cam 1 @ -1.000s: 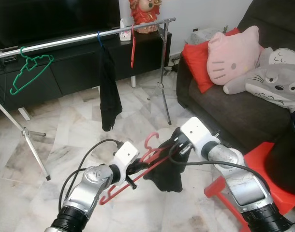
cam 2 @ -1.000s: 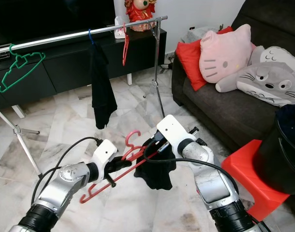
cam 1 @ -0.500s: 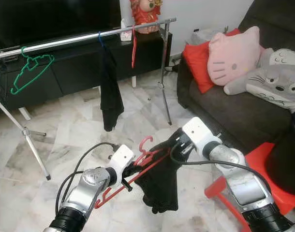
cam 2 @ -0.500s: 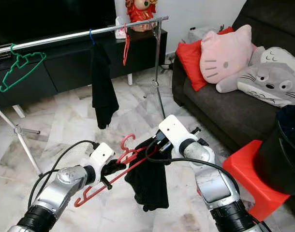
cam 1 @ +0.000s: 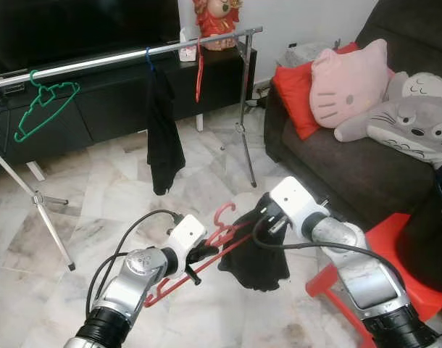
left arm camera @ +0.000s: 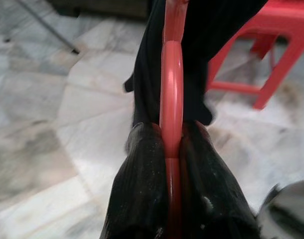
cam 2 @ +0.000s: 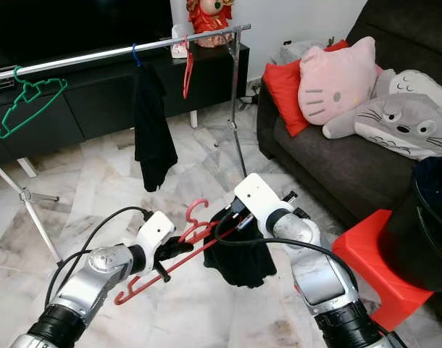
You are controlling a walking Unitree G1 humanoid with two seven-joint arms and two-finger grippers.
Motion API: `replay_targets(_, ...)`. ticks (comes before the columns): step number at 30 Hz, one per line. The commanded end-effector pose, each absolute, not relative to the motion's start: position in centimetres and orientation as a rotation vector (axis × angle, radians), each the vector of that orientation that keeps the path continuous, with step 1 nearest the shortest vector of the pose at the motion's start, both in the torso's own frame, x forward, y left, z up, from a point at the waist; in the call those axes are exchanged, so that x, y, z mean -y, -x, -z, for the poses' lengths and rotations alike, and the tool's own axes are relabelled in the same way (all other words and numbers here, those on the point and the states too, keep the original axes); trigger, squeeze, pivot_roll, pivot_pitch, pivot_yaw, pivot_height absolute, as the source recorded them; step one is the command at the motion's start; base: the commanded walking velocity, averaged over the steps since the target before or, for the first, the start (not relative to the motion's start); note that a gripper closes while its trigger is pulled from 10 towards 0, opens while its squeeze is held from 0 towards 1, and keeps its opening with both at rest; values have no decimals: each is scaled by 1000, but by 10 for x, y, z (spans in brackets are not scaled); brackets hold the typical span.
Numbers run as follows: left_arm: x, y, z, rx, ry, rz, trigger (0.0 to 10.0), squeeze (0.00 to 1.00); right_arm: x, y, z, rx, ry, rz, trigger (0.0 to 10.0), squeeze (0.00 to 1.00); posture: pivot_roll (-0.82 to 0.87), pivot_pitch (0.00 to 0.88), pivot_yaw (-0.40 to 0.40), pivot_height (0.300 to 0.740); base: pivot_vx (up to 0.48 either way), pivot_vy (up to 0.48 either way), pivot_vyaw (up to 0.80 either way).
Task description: Hang hanger
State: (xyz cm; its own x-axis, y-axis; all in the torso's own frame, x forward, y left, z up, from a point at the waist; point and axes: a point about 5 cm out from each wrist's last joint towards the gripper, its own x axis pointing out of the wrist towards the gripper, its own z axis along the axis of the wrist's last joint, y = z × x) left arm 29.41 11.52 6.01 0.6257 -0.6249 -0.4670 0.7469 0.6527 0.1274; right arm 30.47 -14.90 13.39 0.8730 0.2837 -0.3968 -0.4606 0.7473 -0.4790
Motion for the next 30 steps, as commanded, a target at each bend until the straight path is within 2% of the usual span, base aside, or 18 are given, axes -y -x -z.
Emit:
replay_targets(1, -121, -296, -58, -420, -350, 752, 10000, 0, 152, -309, -145, -270, 601, -389, 10000, 0, -130, 0, -22, 740, 0, 0, 0)
replay_targets(15, -108, -302, -69, -330, -297, 756, 10000, 0, 139, -303, -143, -267, 594, -464, 10000, 0, -133, 0, -23, 740, 0, 0, 0)
replay_targets(27, -86, -292, -88, -235, -33, 930, 10000, 0, 122, -296, -150, -244, 549, -582, 10000, 0, -135, 0, -22, 740, 0, 0, 0)
replay_targets(30, -89, -294, -84, -260, -93, 915, 10000, 0, 118, -296, -155, -236, 533, -588, 10000, 0, -137, 0, -21, 740, 0, 0, 0)
